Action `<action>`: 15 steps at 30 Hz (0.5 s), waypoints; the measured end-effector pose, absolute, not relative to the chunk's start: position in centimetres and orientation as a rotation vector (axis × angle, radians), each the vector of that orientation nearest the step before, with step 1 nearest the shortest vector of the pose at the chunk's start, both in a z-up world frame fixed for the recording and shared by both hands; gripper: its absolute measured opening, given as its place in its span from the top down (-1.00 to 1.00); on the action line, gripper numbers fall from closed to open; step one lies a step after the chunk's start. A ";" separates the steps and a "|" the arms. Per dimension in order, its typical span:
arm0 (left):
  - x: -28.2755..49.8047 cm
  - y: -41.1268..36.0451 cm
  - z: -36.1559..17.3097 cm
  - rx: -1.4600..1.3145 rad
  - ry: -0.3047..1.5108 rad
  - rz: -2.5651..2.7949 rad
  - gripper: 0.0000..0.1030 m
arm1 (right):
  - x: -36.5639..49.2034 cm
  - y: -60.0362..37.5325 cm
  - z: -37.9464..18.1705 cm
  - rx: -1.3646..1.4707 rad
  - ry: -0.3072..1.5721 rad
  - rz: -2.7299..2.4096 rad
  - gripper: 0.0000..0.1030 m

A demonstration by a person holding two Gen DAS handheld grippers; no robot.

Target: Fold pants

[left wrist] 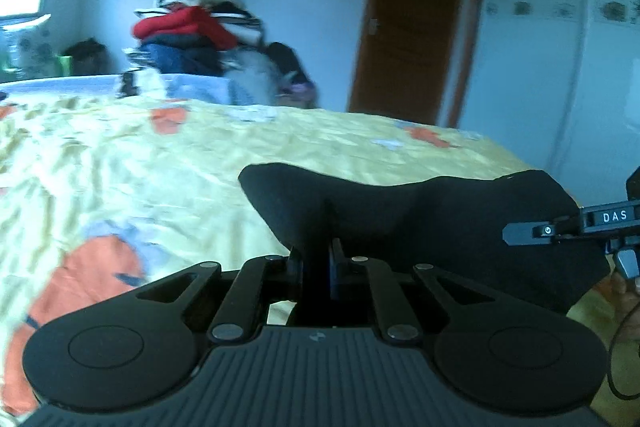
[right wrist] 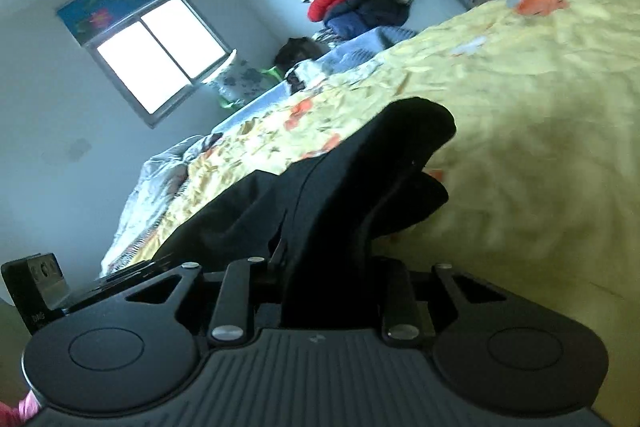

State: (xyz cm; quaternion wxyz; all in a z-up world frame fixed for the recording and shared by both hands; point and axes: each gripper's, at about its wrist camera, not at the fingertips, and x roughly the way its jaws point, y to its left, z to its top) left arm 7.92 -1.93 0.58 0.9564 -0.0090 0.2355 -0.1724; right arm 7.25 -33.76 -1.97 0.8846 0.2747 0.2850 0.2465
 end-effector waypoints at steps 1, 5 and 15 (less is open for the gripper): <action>8.5 -1.4 0.5 -0.011 0.506 -0.338 0.67 | 8.1 -32.9 -2.2 0.559 0.617 0.505 0.43; 10.1 0.8 -1.2 -0.046 0.620 -0.264 0.32 | 9.4 -29.6 -3.3 0.336 0.706 0.337 0.03; 6.7 -0.8 1.1 0.034 0.518 -0.294 -0.58 | 3.3 -29.1 1.6 0.165 0.456 0.196 0.03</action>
